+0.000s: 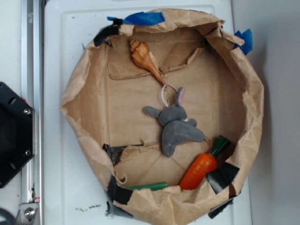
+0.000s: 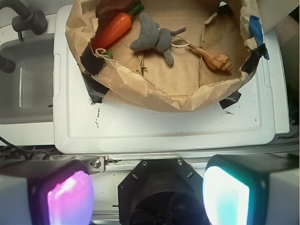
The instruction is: Grab the carrot.
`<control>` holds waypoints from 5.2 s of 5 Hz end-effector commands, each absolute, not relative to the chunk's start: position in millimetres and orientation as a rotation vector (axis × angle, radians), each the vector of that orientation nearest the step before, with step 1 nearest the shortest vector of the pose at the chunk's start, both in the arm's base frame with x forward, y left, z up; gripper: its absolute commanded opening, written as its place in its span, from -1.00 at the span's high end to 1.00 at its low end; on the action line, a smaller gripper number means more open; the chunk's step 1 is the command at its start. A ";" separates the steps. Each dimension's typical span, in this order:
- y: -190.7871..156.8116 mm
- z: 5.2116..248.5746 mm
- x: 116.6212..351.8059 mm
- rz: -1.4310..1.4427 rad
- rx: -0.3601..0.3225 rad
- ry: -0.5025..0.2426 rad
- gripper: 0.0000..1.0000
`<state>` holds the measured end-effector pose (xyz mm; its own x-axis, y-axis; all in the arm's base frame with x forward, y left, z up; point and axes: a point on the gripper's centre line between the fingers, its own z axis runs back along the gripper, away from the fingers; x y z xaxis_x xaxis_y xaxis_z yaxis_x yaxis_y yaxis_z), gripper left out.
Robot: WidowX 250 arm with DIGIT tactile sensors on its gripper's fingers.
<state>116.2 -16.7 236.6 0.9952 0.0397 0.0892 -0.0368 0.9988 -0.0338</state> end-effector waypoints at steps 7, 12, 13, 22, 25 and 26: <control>20.9 207.9 200.4 0.633 -0.056 -0.207 -1.00; 43.1 119.6 281.7 0.681 0.036 -0.155 -1.00; 28.2 106.7 299.7 0.751 0.016 -0.156 -1.00; -38.5 82.7 275.5 0.793 -0.213 -0.236 -1.00; -49.1 75.4 286.6 0.806 -0.297 -0.121 -1.00; -48.4 69.2 292.7 0.779 -0.302 -0.191 -1.00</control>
